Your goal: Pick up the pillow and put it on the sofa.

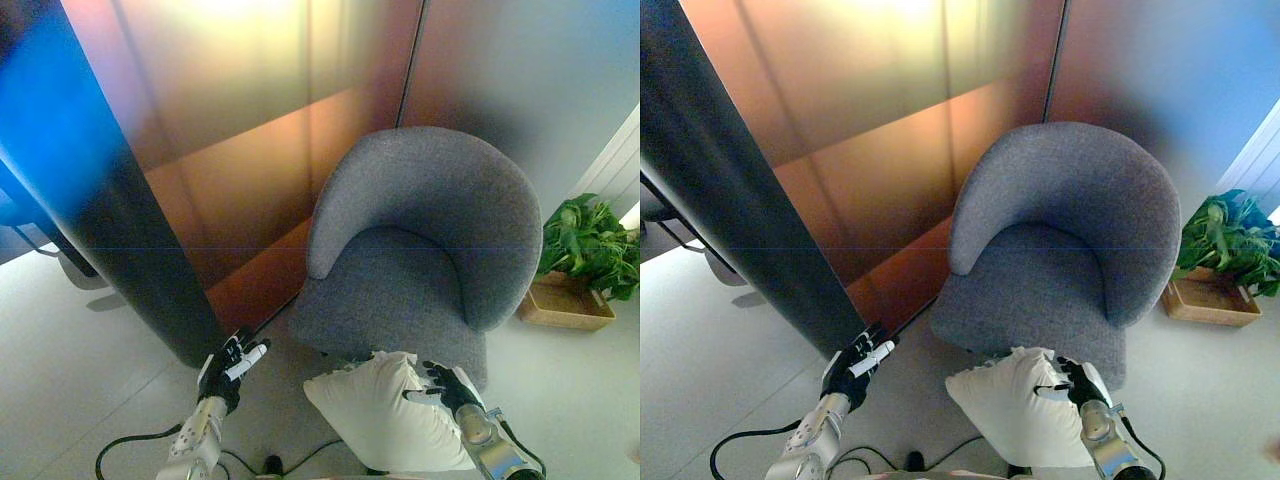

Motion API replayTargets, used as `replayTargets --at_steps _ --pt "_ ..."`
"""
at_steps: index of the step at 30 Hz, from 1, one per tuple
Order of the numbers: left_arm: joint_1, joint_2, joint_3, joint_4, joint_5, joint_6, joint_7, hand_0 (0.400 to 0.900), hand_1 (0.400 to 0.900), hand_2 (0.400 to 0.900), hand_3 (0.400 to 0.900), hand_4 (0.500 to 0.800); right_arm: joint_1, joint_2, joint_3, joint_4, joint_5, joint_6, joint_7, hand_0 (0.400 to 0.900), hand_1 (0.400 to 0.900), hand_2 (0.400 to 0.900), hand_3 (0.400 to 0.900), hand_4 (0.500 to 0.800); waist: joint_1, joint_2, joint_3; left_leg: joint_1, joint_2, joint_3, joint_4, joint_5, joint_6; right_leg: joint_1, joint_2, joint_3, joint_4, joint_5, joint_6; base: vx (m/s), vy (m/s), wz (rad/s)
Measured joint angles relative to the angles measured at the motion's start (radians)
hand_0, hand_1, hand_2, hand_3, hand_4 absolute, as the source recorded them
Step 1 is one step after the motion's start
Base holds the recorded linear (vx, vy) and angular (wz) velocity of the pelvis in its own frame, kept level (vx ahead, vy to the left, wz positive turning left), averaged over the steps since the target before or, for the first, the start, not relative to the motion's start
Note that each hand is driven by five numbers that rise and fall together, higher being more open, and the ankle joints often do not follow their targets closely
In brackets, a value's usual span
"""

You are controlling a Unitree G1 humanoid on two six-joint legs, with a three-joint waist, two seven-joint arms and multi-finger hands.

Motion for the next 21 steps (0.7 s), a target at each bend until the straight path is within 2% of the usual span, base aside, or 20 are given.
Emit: replayTargets --at_steps 8,21 --pt "0.000 -0.002 0.000 0.000 -0.002 -0.002 -0.024 0.900 0.900 0.900 0.900 0.800 -0.001 0.000 0.000 0.000 -0.032 0.001 0.000 0.900 0.900 0.900 0.900 0.800 0.000 0.001 -0.001 0.000 0.000 0.000 0.000 0.000 0.000 0.000 0.000 0.000 0.000 0.000 0.000 0.00 0.000 0.00" --pt "0.000 -0.011 0.000 0.000 -0.002 -0.003 -0.031 0.900 0.900 0.900 0.900 0.800 -0.014 0.000 0.001 0.056 -0.037 0.008 0.000 0.900 0.900 0.900 0.900 0.800 0.003 0.002 -0.001 0.001 0.000 -0.001 0.000 0.000 0.000 0.002 0.000 -0.001 0.000 0.000 0.000 0.00 -0.001 0.01"
